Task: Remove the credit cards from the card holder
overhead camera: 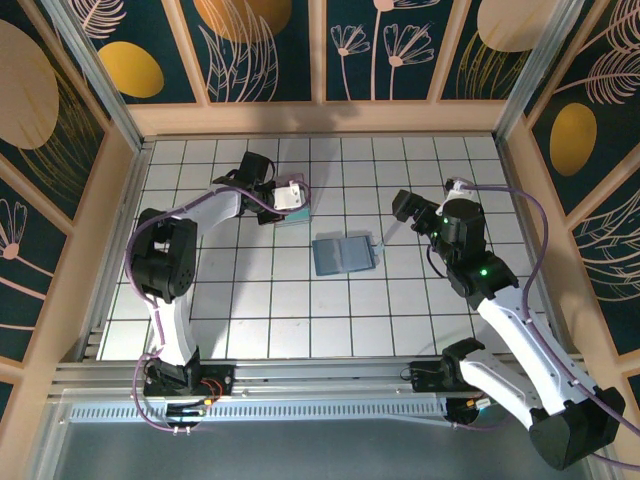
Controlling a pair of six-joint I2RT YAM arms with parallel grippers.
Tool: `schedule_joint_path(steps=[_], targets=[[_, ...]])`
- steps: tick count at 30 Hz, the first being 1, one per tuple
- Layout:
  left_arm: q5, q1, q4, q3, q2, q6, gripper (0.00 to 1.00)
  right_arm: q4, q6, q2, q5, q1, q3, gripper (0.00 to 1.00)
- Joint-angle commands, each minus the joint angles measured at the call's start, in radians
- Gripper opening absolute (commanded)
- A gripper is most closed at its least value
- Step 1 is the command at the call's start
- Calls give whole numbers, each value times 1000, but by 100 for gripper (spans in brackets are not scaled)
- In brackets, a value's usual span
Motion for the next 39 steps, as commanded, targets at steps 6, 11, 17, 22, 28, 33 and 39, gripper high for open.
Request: schedule_joint_path(steps=[6,11,17,22,28,33,39], targets=[[26,8,-87,87,57,34,0,-1,9,22,10,-1,16,99],[31,8,-87,104,55,17,2,23,14,38,-10,-2,10,99],[54,8,-105,121,50,16,33,27,7,64,-27,-2,28,99],[66,7,-96,141,64,-9,30,33,1,79,-40,-2,42,99],[79,8,-88,164,52,-36,29,32,0,81,-46,-2,45,99],[67,8,-44,140,-25,-87,35,18,1,65,-10,-1,39,99],[53,8,120,-5,-182,-260,61,-5,-3,39,56,-3,28,99]])
